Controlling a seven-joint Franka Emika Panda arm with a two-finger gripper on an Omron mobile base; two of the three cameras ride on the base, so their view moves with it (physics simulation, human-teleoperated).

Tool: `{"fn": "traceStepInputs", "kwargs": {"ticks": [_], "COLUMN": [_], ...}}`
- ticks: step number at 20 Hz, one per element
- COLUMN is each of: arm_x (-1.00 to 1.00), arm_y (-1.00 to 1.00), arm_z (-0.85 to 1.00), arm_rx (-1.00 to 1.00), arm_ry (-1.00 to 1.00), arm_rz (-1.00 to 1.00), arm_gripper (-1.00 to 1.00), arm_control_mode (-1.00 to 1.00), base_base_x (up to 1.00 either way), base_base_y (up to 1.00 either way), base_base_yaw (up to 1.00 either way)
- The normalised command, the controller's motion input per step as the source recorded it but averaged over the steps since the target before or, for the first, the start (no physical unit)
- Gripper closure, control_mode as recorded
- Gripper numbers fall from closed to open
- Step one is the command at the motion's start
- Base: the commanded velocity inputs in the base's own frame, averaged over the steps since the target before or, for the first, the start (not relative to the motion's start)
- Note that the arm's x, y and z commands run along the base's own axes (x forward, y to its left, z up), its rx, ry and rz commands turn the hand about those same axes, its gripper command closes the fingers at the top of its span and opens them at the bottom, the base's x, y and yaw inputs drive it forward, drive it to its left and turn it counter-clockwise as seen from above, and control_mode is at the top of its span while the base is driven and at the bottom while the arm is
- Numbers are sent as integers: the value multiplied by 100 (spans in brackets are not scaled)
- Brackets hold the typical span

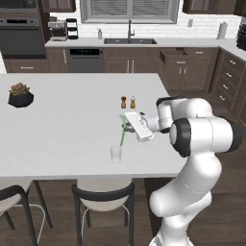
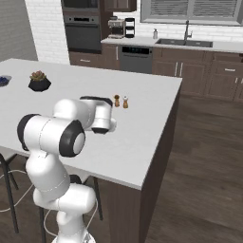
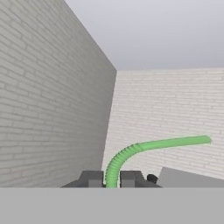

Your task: Take a straw from the drawer in front and place it inside the glass cup on the dining counter.

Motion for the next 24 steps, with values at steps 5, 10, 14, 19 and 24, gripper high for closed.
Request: {"fn": "traceStepInputs", "kwargs": {"ticks": [5,10,14,19,24], "arm_x": [0,9,30,13,0], "arm_y": [21,4,0,0,0], "arm_z": [-11,-13,0,-3,-19], "arm_rx": [-5,0,0,0,0], "arm_ry": [0,0,0,0,0], "arm_rz": [0,0,0,0,0], "arm_gripper": [100,100,100,100,100], "arm_control_mode": [-100,-100,-100,-100,-100], "base_base_x": [0,0,0,0,0], "base_base_y": [0,0,0,0,0], "base_base_yaw": [0,0,0,0,0]}}
